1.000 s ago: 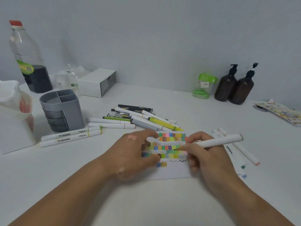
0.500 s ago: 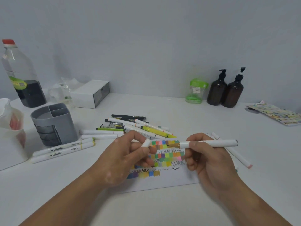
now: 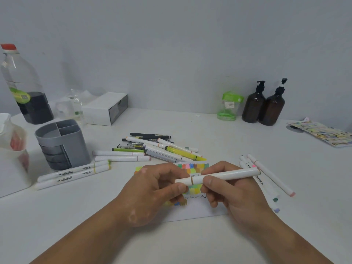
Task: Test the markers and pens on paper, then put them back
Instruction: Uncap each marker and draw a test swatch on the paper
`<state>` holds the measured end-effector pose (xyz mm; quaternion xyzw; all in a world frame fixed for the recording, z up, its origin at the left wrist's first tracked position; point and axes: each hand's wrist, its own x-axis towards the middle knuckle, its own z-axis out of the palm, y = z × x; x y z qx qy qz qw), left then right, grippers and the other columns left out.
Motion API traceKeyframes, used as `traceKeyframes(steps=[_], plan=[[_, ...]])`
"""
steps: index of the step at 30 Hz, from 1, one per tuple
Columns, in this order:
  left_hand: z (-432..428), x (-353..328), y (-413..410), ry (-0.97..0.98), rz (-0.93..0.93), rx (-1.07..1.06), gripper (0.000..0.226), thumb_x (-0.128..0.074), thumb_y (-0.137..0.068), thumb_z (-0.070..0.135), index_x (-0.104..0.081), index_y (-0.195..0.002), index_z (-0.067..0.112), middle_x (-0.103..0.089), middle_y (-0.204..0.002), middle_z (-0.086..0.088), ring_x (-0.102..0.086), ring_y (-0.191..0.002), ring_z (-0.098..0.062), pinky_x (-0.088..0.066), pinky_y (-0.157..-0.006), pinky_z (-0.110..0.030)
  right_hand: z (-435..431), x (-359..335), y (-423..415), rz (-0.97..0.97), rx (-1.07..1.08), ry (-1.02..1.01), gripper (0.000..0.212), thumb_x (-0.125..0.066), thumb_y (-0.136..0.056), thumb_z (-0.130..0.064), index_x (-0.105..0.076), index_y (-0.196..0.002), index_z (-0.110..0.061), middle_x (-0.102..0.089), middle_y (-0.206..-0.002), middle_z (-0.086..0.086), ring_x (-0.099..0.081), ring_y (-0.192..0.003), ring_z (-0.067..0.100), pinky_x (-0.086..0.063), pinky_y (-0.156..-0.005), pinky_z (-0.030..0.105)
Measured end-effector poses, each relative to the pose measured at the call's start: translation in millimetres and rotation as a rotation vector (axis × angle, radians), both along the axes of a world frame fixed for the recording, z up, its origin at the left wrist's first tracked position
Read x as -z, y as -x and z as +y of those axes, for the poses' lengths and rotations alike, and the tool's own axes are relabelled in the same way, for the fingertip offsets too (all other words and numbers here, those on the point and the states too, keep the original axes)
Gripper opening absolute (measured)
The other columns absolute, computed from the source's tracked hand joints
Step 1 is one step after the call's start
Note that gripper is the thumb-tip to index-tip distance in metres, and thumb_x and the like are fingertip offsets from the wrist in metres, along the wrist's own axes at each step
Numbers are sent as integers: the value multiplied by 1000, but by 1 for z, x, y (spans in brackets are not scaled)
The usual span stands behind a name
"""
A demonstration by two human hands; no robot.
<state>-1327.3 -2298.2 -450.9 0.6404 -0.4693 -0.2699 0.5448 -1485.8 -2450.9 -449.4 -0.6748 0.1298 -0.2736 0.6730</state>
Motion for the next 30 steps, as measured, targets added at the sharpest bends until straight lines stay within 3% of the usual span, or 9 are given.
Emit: traceKeyframes(steps=[3, 5, 8, 11, 15, 18, 21, 25, 30], plan=[[0, 1, 2, 27, -4, -13, 10, -72, -90, 14, -76, -96, 21, -75, -76, -2, -70, -68, -17, -51, -64, -19, 2, -2, 0, 11, 5, -6, 17, -87, -75, -18, -74, -82, -9, -70, -70, 19, -59, -55, 22, -50, -51, 27], [1, 0, 2, 39, 1, -17, 11, -72, -90, 12, -76, -95, 21, -75, -74, -2, -69, -67, -14, -50, -62, -17, 4, -3, 0, 17, 10, -24, 21, -80, -71, -26, -74, -82, -9, -70, -70, 18, -60, -55, 21, -50, -51, 27], [2, 2, 4, 47, -31, -14, 9, -72, -89, 18, -76, -95, 25, -75, -74, 0, -69, -65, -10, -47, -59, -11, 4, -3, 1, 38, -7, -55, 14, -85, -74, -21, -75, -80, -13, -70, -71, 18, -60, -55, 21, -50, -51, 26], [1, 4, 2, 48, -69, -30, 10, -72, -88, 27, -75, -96, 32, -75, -77, -1, -72, -69, -13, -52, -64, -18, 3, -3, 2, 43, -22, -51, 11, -84, -78, -20, -77, -83, -14, -70, -71, 17, -59, -56, 21, -50, -51, 27], [1, 1, -10, 39, -180, -143, 21, -71, -93, 21, -73, -98, 41, -71, -85, 1, -70, -74, -14, -60, -68, -37, -8, -9, 9, -5, -185, -122, 56, -84, -71, -52, -79, -106, -9, -72, -88, 19, -61, -67, 22, -51, -54, 30], [4, 2, -20, -4, -255, -231, 27, -70, -93, 24, -71, -97, 50, -69, -89, 14, -67, -80, -7, -54, -67, -20, -17, -16, 15, 79, -275, -263, 83, -79, -64, -72, -77, -111, -3, -73, -100, 27, -62, -69, 23, -52, -53, 31], [3, 4, -17, 5, -295, -195, 32, -70, -93, 19, -71, -98, 51, -65, -89, 21, -64, -75, -2, -47, -63, -9, -13, -17, 14, 316, -197, -69, 46, -82, -66, -54, -78, -92, -16, -77, -91, 21, -59, -63, 22, -47, -53, 28], [-4, 9, -11, -2, -346, -165, 35, -70, -93, 24, -66, -109, 55, -64, -94, 20, -67, -81, -8, -55, -67, -16, -3, -16, 11, 473, -135, 235, 19, -76, -75, -40, -77, -91, -32, -73, -69, 1, -64, -58, 8, -45, -56, 14], [-5, 10, -19, -17, -361, -313, 23, -72, -89, 33, -65, -102, 50, -68, -88, 23, -66, -87, 0, -55, -68, -12, -32, -14, 17, 553, 453, 626, 5, -80, -78, -32, -75, -77, -34, -68, -68, -21, -57, -53, -1, -41, -49, 10]])
